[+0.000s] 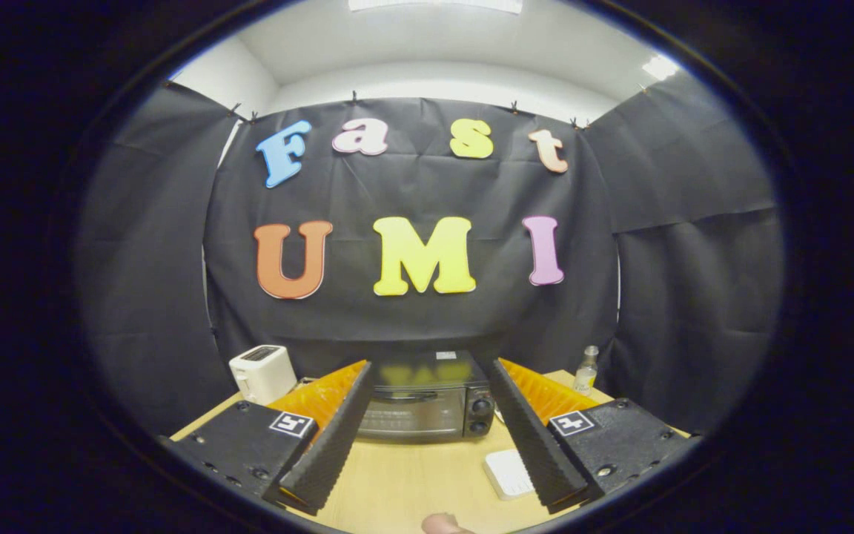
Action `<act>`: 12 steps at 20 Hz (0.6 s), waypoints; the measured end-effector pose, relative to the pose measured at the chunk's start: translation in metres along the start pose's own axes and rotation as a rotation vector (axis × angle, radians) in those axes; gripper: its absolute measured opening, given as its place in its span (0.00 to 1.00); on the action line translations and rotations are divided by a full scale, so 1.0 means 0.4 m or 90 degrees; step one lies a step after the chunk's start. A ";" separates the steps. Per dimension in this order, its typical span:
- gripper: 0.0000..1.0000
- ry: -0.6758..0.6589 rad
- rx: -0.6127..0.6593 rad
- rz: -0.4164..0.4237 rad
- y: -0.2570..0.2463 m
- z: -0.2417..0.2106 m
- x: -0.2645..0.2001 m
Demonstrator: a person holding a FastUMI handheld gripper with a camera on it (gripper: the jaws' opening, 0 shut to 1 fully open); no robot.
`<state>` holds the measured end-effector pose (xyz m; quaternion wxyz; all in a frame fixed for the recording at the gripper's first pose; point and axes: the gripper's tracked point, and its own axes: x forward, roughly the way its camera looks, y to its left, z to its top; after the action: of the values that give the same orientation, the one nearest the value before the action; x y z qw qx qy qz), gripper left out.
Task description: Open the toaster oven, put the food inside, and close the toaster oven door.
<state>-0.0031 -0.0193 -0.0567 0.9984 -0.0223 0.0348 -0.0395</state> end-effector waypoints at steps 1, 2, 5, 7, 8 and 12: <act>1.00 -0.010 0.005 -0.004 -0.017 0.014 -0.027; 1.00 -0.021 0.006 -0.007 -0.029 0.029 -0.048; 1.00 -0.051 0.002 -0.018 -0.055 0.070 -0.106; 1.00 -0.056 0.003 -0.004 -0.044 0.085 -0.132; 1.00 -0.058 0.003 0.004 -0.039 0.091 -0.145; 1.00 -0.091 -0.027 -0.001 -0.046 0.126 -0.174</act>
<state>-0.0701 -0.0300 -0.0010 0.9975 -0.0465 -0.0360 -0.0380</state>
